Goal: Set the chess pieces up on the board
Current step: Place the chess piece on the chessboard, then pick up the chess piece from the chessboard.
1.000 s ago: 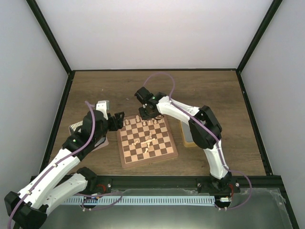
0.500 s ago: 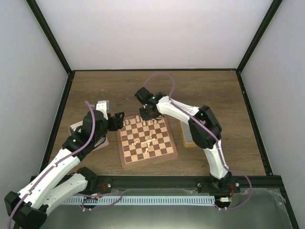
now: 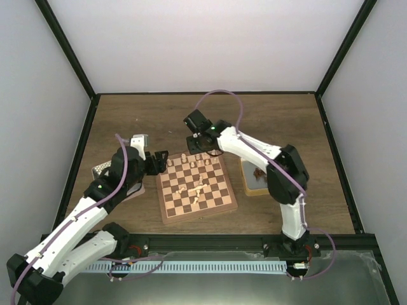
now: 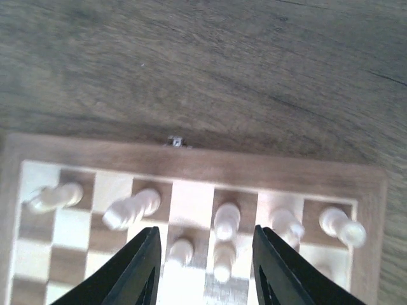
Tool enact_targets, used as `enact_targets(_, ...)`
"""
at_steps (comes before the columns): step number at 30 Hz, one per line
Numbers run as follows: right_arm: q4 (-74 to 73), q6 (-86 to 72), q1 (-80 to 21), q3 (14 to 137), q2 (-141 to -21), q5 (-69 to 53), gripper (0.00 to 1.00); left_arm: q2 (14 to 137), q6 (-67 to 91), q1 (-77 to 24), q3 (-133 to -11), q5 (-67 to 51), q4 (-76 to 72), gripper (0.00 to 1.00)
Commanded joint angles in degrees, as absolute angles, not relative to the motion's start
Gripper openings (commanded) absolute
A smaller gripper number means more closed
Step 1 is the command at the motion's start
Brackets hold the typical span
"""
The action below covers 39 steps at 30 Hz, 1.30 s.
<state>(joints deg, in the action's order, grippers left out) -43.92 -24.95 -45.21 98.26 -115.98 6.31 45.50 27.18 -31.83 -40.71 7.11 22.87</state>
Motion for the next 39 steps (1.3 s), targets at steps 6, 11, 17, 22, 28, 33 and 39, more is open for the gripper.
enact_targets(6, -29.2, -31.3, -45.5, 78.3, -95.2, -3.1, 0.43, 50.3, 29.2, -31.6, -37.2, -6.4, 23.2, 0.76)
enact_targets(11, -21.1, -33.0, -46.2, 67.3, -88.5, -7.4, 0.42, 54.7, 32.8, -32.0, -33.6, -13.5, 23.3, 0.63)
enact_targets(17, -15.9, -35.3, -48.7, 59.8, -84.7, -8.7, 0.41, 57.6, 35.3, -34.2, -30.3, -14.9, 22.8, 0.53)
enact_targets(22, -11.4, -38.3, -49.7, 54.8, -83.0, -10.6, 0.41, 60.9, 36.7, -35.8, -29.9, -14.9, 21.6, 0.5)
enact_targets(28, -10.1, -38.8, -49.9, 53.0, -82.1, -10.9, 0.4, 66.0, 37.0, -37.1, -30.6, -11.8, 22.1, 0.38)
enact_targets(33, -10.1, -38.4, -49.9, 52.7, -81.1, -10.6, 0.4, 67.6, 36.6, -37.1, -31.8, -11.5, 22.1, 0.3)
enact_targets(39, -9.2, -38.3, -50.0, 51.8, -80.6, -10.8, 0.4, 67.9, 35.3, -37.0, -33.2, -10.7, 23.1, 0.14)
